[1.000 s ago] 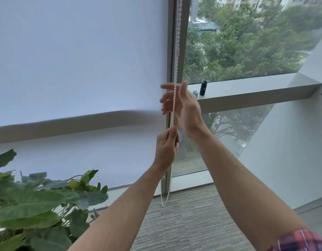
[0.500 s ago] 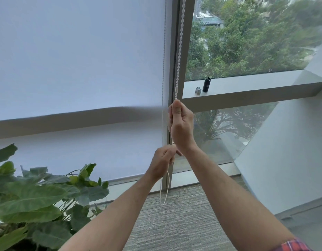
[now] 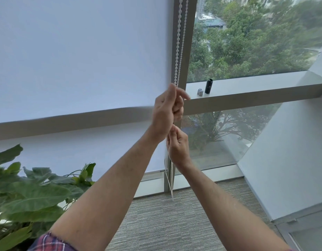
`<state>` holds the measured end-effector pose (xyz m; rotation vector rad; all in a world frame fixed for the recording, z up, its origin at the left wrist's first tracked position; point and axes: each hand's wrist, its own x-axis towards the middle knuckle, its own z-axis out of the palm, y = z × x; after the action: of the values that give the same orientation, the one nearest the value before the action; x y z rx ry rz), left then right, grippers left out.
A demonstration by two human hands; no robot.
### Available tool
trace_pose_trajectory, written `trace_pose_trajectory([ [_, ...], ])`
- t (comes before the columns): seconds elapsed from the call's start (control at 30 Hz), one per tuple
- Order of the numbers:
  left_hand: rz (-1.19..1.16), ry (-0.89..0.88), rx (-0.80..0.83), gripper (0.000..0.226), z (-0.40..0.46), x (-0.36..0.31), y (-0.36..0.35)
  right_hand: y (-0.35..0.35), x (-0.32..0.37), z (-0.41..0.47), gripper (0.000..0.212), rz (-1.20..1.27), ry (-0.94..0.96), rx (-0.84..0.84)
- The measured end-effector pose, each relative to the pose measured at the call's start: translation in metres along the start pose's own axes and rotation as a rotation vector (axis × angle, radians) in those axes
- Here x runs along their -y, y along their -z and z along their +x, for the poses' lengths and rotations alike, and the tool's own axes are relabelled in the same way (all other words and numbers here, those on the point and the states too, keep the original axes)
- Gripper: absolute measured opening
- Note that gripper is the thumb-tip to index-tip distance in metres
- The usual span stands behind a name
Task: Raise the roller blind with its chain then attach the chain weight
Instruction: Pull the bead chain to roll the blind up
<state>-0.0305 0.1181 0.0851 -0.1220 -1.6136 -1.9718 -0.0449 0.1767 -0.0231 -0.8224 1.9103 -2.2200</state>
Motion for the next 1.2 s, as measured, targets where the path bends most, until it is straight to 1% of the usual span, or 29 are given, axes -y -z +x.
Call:
trace_pose_trajectory([
  [0.1,0.096,-0.023,-0.125,0.050,-0.005,0.006,-0.006,0.002,0.000,-0.004,0.043,0.016,-0.017,0.029],
  [0.23,0.132,-0.021,-0.180,0.050,-0.012,0.018,0.001,0.009,-0.002,-0.010,0.045,0.134,-0.140,0.129],
  [0.33,0.149,0.029,-0.200,0.051,-0.017,0.026,0.007,0.015,-0.003,-0.012,0.048,0.138,-0.266,0.190],
  [0.43,0.146,0.057,-0.212,0.051,-0.020,0.032,0.010,0.021,0.003,-0.002,0.062,-0.009,-0.324,0.128],
  [0.47,0.147,0.054,-0.203,0.050,-0.023,0.035,0.011,0.023,0.010,0.005,0.066,-0.015,-0.327,0.100],
  [0.53,0.137,0.054,-0.174,0.048,-0.032,0.042,0.011,0.024,0.030,0.021,0.067,0.034,-0.268,0.068],
  [0.6,0.166,0.091,-0.175,0.046,-0.044,0.051,0.010,0.024,0.055,0.040,0.063,0.105,-0.178,0.061],
  [0.7,0.222,0.190,-0.174,0.051,-0.062,0.067,0.012,0.018,0.094,0.062,0.054,0.186,-0.046,0.163],
  [0.77,0.243,0.226,-0.173,0.052,-0.069,0.074,0.015,0.008,0.110,0.068,0.051,0.256,0.001,0.230],
  [0.8,0.245,0.234,-0.176,0.051,-0.070,0.077,0.016,0.002,0.113,0.069,0.049,0.259,0.009,0.228],
  [0.87,0.230,0.239,-0.173,0.050,-0.072,0.079,0.016,-0.008,0.112,0.066,0.048,0.242,0.025,0.146],
  [0.93,0.216,0.241,-0.153,0.050,-0.072,0.079,0.017,-0.012,0.107,0.062,0.046,0.222,0.081,0.072],
  [1.1,0.151,0.305,-0.048,0.051,-0.071,0.075,0.026,-0.011,0.106,0.057,0.048,0.287,0.134,0.052],
  [1.2,0.026,0.361,0.005,0.055,-0.065,0.070,0.034,-0.014,0.103,0.052,0.052,0.275,0.171,0.030],
])
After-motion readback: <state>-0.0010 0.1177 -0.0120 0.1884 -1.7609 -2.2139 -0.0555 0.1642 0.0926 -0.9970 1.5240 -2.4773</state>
